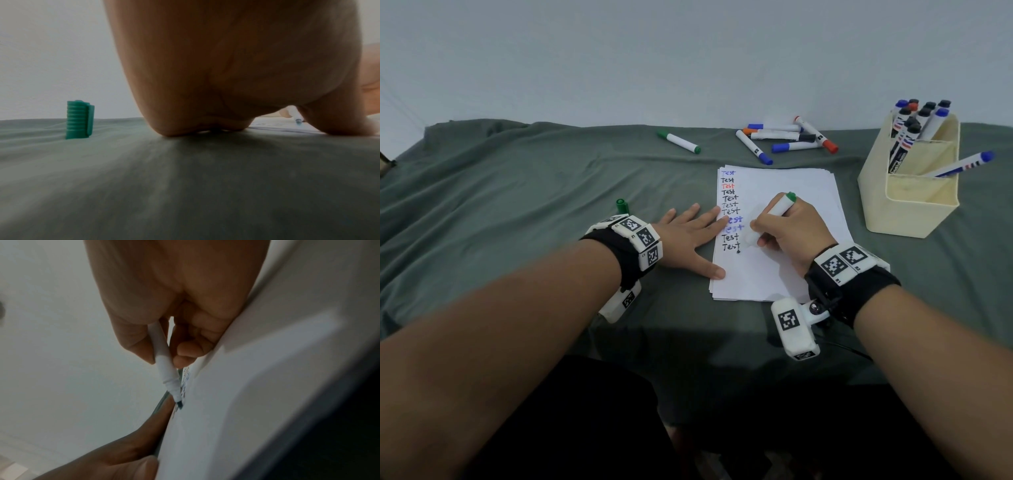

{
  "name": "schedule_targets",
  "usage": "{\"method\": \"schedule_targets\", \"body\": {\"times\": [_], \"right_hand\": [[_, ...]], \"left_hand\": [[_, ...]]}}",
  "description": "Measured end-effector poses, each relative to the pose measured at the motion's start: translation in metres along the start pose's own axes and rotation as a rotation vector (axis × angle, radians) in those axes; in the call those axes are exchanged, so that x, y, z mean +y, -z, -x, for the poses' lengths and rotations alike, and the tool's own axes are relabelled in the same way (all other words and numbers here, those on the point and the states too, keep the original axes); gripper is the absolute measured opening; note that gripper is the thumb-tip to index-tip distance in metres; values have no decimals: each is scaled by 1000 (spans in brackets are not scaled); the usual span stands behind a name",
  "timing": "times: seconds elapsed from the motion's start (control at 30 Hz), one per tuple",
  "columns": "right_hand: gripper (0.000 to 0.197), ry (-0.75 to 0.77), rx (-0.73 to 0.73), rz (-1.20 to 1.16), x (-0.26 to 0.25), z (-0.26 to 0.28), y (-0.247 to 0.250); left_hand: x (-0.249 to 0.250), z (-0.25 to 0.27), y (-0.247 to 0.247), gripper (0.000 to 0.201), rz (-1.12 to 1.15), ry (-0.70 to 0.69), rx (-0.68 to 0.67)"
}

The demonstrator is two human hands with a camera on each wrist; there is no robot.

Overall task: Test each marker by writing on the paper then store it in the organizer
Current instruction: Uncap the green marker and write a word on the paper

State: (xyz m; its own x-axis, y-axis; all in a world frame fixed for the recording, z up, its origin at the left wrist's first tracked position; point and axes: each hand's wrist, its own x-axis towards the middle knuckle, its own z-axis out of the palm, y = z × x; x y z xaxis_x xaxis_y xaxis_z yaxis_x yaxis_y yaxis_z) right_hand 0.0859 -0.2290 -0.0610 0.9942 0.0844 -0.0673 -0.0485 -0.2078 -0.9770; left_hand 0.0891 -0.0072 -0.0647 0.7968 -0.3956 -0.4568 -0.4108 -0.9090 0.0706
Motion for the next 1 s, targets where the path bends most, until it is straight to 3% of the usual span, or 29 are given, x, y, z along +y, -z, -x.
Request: {"method": "schedule_targets", "body": {"times": [0.47,0.67,0.77,0.87,1.0], "right_hand": [[12,30,-46,-97,7,-3,4],[11,-72,-21,-514,21,-10,15],[14,-79,-31,-568,21,-10,17],[15,-68,-47,-599,20,-9,18],[18,-73,-67,-662,21,-8,20]], "left_hand": [[-2,-2,-1,113,-4,-2,7],[-3,-1,-2,112,7,-3,36],[-3,3,2,108,42,-5,73],[-7,10,9,93,55,49,172],[-26,24,14,66,8,247,454]]}}
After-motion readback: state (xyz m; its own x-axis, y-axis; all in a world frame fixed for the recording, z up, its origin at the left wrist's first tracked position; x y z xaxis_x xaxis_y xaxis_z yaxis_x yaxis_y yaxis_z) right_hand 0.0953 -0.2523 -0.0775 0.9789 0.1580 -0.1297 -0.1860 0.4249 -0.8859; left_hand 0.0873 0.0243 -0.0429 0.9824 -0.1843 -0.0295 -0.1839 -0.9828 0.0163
